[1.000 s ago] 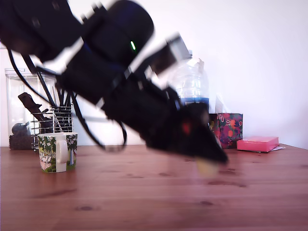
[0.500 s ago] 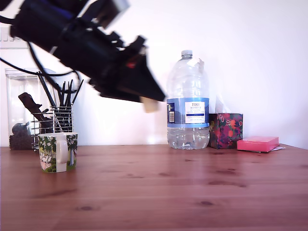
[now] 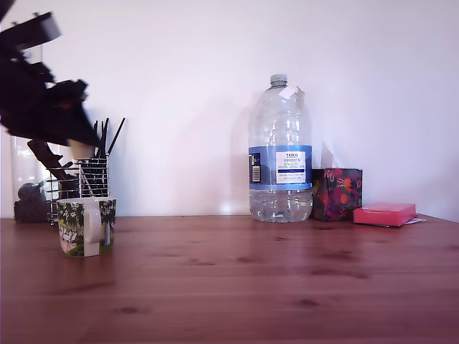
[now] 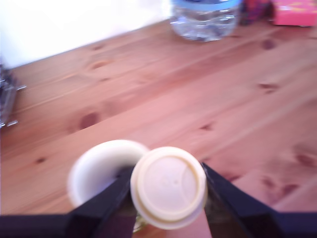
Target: Pick up the coffee capsules from the table one by one and drop them inside the nearest coffee cup
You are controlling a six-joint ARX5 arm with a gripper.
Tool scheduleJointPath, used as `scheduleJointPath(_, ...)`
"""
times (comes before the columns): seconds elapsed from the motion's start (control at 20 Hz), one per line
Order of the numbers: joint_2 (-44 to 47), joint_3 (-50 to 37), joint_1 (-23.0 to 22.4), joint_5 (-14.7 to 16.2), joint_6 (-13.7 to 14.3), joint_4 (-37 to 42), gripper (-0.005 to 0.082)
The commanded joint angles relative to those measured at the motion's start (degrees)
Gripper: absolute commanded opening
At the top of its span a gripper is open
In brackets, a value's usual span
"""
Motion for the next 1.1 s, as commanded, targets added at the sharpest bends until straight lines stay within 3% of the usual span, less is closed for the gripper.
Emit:
scheduleJointPath(0.0, -0.13, -0.07, 1.62, 0.28, 0.26, 0.44, 0.0268)
scheduleJointPath(0.3, -0.04, 0.00, 2.78, -0.87, 0.07, 0.92, 0.0268)
scheduleJointPath(0.45, 1.60, 2.21, 2.78, -1.51, -1.51, -0.79, 0.0268)
scheduleJointPath(1.05, 23.50, 29.97, 2.73, -2.78, -1.88, -27.65, 0.0268)
